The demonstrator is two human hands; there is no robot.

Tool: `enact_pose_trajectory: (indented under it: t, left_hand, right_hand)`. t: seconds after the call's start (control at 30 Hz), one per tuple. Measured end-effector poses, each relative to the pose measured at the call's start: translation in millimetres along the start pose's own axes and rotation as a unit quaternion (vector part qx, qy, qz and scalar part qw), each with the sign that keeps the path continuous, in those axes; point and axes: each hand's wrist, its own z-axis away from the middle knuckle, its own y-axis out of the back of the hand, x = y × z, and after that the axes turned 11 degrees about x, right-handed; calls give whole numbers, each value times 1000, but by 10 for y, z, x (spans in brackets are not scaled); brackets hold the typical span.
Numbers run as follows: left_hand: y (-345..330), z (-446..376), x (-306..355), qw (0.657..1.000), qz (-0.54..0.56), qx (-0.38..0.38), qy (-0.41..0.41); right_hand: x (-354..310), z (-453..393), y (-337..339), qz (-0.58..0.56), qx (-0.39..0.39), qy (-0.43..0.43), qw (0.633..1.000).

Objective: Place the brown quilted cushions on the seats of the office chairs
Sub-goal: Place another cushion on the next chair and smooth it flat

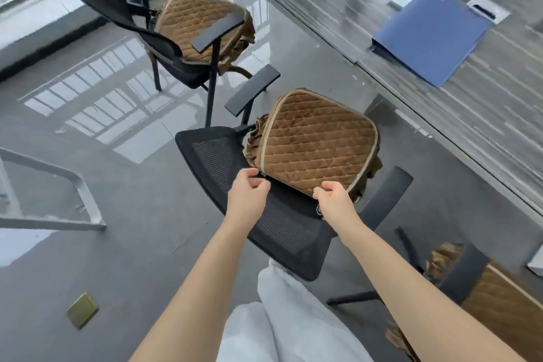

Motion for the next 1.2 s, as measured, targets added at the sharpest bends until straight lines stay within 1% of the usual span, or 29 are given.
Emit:
enact_pose_trajectory:
  t: [0.13,0.23,0.33,0.4,0.47,0.5,0.57,0.6,0.63,0.7,0.77,0.83,0.93,1.0,1.1,1.13,1.2]
  left_hand:
    - [-148,-522,186,999,-28,-12,27]
    - [-375,-900,219,996,-59,-42,60]
    - [-639,-1262,203,989,-82,-75,95]
    - [-821,-1532,161,983,-72,-93,143]
    - [-988,-1771,171,971,-17,-111,210]
    - [-1091,-1916,165,963,6,-109,246]
    - [-1089,-1962,113,948,46,-100,299]
    - [-1387,-2294,52,940,14,-133,313]
    - [-1436,-2382,-14,938,11,-126,323]
    - [-1404,-2444,-84,928,18,-115,355]
    - [-1533,-2601,-155,923,7,-102,371]
    - [-1648,-2769,-259,912,6,-82,401]
    - [-1850,-3020,-441,908,-20,-57,416]
    - [-1954,-3149,-554,912,-33,-34,407]
    - [-2147,-3325,-722,930,-74,47,357]
    - [-2189,-3382,-762,931,-86,63,349]
    - [-2275,-3473,-821,930,-84,71,350]
  right_hand:
    - [-96,-398,-71,-16,7,-51,999]
    - [-73,-705,-144,-62,18,-117,991]
    - [-40,-984,-232,-129,36,-186,973]
    - [7,-1148,-300,-162,47,-219,961]
    - [49,-1299,-366,-194,62,-248,947]
    - [84,-1406,-429,-212,74,-273,935]
    - [98,-1415,-438,-226,82,-295,925]
    - [221,-1726,-588,-260,109,-345,895]
    - [240,-1770,-618,-271,119,-366,882]
    - [235,-1773,-675,-296,103,-371,874]
    - [326,-1949,-773,-326,114,-395,851]
    - [429,-2109,-888,-353,119,-432,821]
    - [645,-2392,-993,-401,130,-473,773]
    - [773,-2563,-1045,-407,142,-491,757]
    - [970,-2812,-1117,-404,165,-521,734]
    - [1004,-2884,-1122,-401,165,-525,733]
    - [1105,-3045,-1115,-396,172,-527,733]
